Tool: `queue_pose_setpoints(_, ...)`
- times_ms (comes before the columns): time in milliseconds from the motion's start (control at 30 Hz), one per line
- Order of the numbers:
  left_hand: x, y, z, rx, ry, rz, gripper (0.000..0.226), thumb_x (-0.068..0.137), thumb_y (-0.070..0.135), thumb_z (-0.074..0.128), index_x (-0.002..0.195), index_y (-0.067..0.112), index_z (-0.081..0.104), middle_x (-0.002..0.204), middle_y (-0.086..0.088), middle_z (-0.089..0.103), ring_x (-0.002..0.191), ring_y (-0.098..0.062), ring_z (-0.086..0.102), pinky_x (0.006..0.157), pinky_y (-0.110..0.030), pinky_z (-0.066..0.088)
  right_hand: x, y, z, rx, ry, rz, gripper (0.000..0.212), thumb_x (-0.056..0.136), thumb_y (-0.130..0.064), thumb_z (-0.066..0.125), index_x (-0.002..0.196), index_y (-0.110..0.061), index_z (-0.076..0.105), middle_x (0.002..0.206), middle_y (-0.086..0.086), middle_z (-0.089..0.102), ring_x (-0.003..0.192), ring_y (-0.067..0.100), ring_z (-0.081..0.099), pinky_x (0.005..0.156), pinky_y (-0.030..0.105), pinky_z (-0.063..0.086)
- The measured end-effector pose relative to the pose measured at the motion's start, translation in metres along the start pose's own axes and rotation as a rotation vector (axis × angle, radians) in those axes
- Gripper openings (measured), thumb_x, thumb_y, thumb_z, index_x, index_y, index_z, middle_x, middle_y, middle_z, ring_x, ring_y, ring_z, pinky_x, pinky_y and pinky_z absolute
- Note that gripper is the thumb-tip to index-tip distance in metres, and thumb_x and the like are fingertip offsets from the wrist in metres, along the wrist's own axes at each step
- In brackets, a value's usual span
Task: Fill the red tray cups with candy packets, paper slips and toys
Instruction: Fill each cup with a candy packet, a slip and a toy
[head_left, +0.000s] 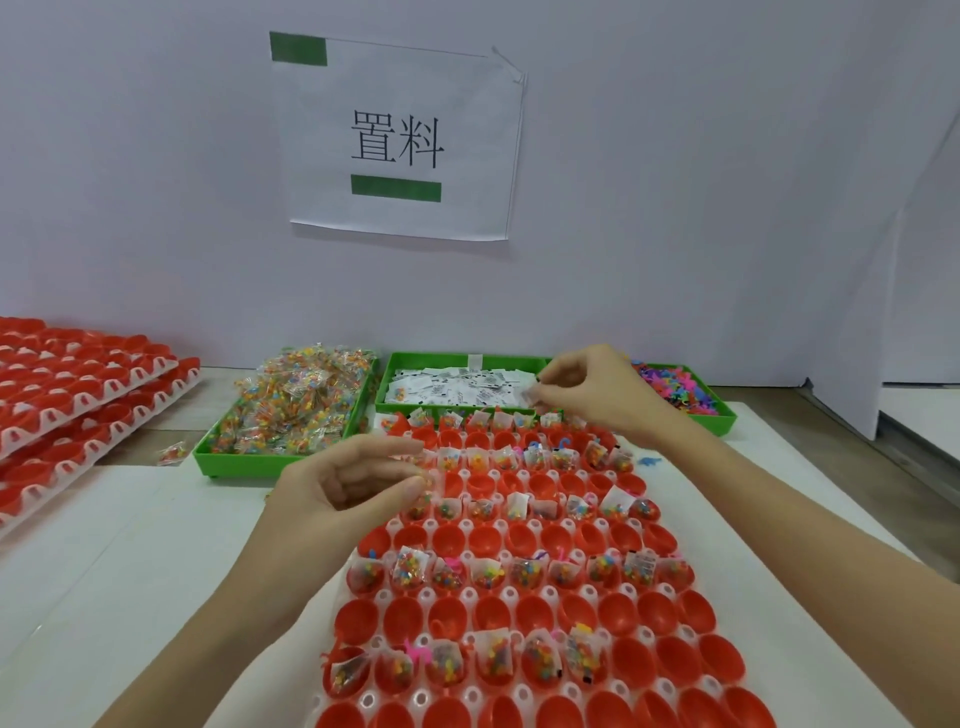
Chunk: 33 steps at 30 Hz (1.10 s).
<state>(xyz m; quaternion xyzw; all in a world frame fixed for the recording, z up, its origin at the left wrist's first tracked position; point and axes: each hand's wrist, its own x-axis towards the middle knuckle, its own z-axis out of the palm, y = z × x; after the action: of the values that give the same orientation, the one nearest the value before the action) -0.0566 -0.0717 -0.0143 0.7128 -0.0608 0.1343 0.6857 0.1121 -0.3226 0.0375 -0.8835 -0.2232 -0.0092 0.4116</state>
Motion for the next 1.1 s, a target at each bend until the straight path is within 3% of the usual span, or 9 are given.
queue_pose_setpoints(133, -0.006, 0.003, 0.013, 0.014, -0.067, 0.011, 0.022, 0.078, 0.020, 0.083, 0.099, 0.024, 0.081, 0.095, -0.008, 0.080, 0.094, -0.022, 0.078, 0.080, -0.017, 0.058, -0.067, -0.022, 0.009, 0.174, -0.089, -0.049, 0.009, 0.095, -0.019, 0.072, 0.094, -0.010, 0.071, 0.080, 0.000, 0.079, 0.069, 0.006, 0.074, 0.062, 0.014, 0.052)
queue_pose_setpoints(233, -0.012, 0.006, 0.022, 0.016, -0.115, 0.029, 0.022, 0.079, 0.018, 0.083, 0.099, 0.024, 0.081, 0.094, -0.007, 0.081, 0.093, -0.021, 0.078, 0.079, -0.016, 0.058, -0.109, -0.030, 0.025, 0.232, -0.119, -0.110, 0.006, 0.096, -0.017, 0.069, 0.092, -0.013, 0.072, 0.082, 0.000, 0.077, 0.076, 0.010, 0.073, 0.071, 0.018, 0.054)
queue_pose_setpoints(333, -0.017, 0.007, 0.029, 0.052, -0.144, 0.062, 0.018, 0.078, 0.017, 0.085, 0.096, 0.022, 0.082, 0.092, -0.004, 0.081, 0.090, -0.018, 0.078, 0.078, -0.017, 0.058, -0.135, -0.032, 0.041, 0.147, -0.065, -0.158, 0.010, 0.097, -0.025, 0.068, 0.089, -0.028, 0.074, 0.082, -0.007, 0.073, 0.079, 0.011, 0.069, 0.073, 0.024, 0.056)
queue_pose_setpoints(400, -0.018, 0.007, 0.032, 0.096, -0.143, 0.095, 0.015, 0.079, 0.021, 0.087, 0.094, 0.022, 0.083, 0.092, -0.004, 0.081, 0.088, -0.019, 0.078, 0.077, -0.019, 0.059, -0.143, -0.031, 0.047, 0.107, -0.014, -0.178, 0.012, 0.098, -0.027, 0.067, 0.089, -0.033, 0.074, 0.084, -0.012, 0.071, 0.082, 0.012, 0.067, 0.071, 0.019, 0.052)
queue_pose_setpoints(600, -0.018, 0.003, 0.035, 0.114, -0.173, 0.164, 0.019, 0.078, 0.028, 0.088, 0.093, 0.017, 0.083, 0.103, -0.009, 0.075, 0.091, -0.028, 0.075, 0.082, -0.028, 0.060, -0.149, -0.028, 0.050, 0.013, 0.008, -0.223, 0.017, 0.099, -0.024, 0.065, 0.105, -0.035, 0.076, 0.096, -0.019, 0.068, 0.092, 0.003, 0.064, 0.073, 0.008, 0.045)
queue_pose_setpoints(700, -0.019, 0.000, 0.034, 0.117, -0.184, 0.159, 0.020, 0.078, 0.030, 0.088, 0.093, 0.016, 0.083, 0.105, -0.009, 0.075, 0.097, -0.028, 0.074, 0.084, -0.030, 0.061, -0.151, -0.026, 0.052, -0.098, 0.102, -0.251, 0.018, 0.098, -0.020, 0.067, 0.109, -0.030, 0.076, 0.093, -0.021, 0.065, 0.093, -0.001, 0.062, 0.075, 0.006, 0.044)
queue_pose_setpoints(867, -0.020, 0.004, 0.033, 0.145, -0.206, 0.176, 0.014, 0.079, 0.020, 0.088, 0.092, 0.018, 0.084, 0.109, -0.006, 0.076, 0.105, -0.026, 0.073, 0.088, -0.030, 0.060, -0.152, -0.031, 0.048, -0.034, 0.137, -0.292, 0.011, 0.092, -0.020, 0.075, 0.097, -0.030, 0.074, 0.087, -0.020, 0.069, 0.087, 0.001, 0.068, 0.071, 0.011, 0.050)
queue_pose_setpoints(1000, -0.023, 0.003, 0.029, 0.146, -0.147, 0.043, 0.025, 0.074, 0.042, 0.088, 0.095, 0.028, 0.082, 0.103, -0.003, 0.079, 0.099, -0.022, 0.076, 0.090, -0.047, 0.060, -0.155, -0.031, 0.050, 0.108, 0.041, -0.300, 0.012, 0.093, -0.023, 0.074, 0.098, -0.034, 0.076, 0.088, -0.019, 0.072, 0.084, 0.005, 0.070, 0.069, 0.012, 0.052)
queue_pose_setpoints(1100, -0.024, 0.003, 0.028, 0.185, -0.142, 0.047, 0.026, 0.076, 0.044, 0.087, 0.096, 0.030, 0.082, 0.103, -0.001, 0.080, 0.099, -0.023, 0.076, 0.089, -0.050, 0.060, -0.153, -0.031, 0.050, 0.263, -0.013, -0.229, 0.013, 0.094, -0.024, 0.073, 0.100, -0.035, 0.075, 0.089, -0.011, 0.075, 0.085, 0.013, 0.072, 0.072, 0.024, 0.059)
